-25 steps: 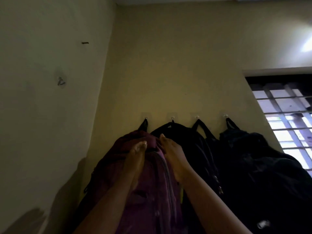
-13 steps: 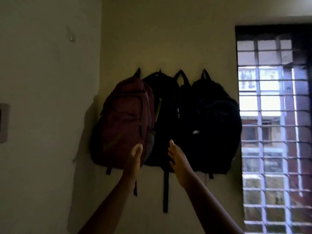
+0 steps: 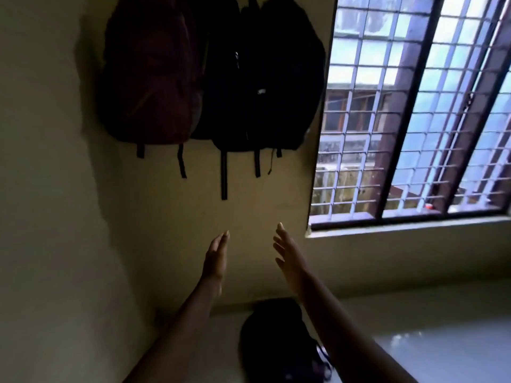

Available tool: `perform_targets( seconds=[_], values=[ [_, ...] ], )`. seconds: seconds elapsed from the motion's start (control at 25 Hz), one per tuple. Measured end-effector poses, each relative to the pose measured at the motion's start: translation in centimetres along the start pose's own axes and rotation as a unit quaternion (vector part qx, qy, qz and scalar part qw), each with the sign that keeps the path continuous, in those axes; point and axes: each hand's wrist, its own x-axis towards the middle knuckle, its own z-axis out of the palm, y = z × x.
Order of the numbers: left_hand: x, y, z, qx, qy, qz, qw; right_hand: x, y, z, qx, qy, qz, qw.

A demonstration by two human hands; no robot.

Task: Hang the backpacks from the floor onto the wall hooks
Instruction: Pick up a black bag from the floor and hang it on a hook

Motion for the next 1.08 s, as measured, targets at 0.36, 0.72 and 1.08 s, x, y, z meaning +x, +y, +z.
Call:
perform_targets(
  seconds=[0.36,0.72,1.08],
  values=[
    [-1.3,-11.0,9.3,0.024,-0.032,-0.108,0.993,-0.4,8.1,-11.9,-0.003,0.093,0.082,0.992],
    [10.0,-26.1,23.0,0.158,-0.062,-0.225,0.959,13.4,20.6,-28.8,-0.067,0.143,0.260,0.953],
    [24.1,-50.6,31.4,0.277,-0.080,-0.277,0.917,31.3,47.9,-38.8,-0.147,0.119,0.345,0.919]
  ],
)
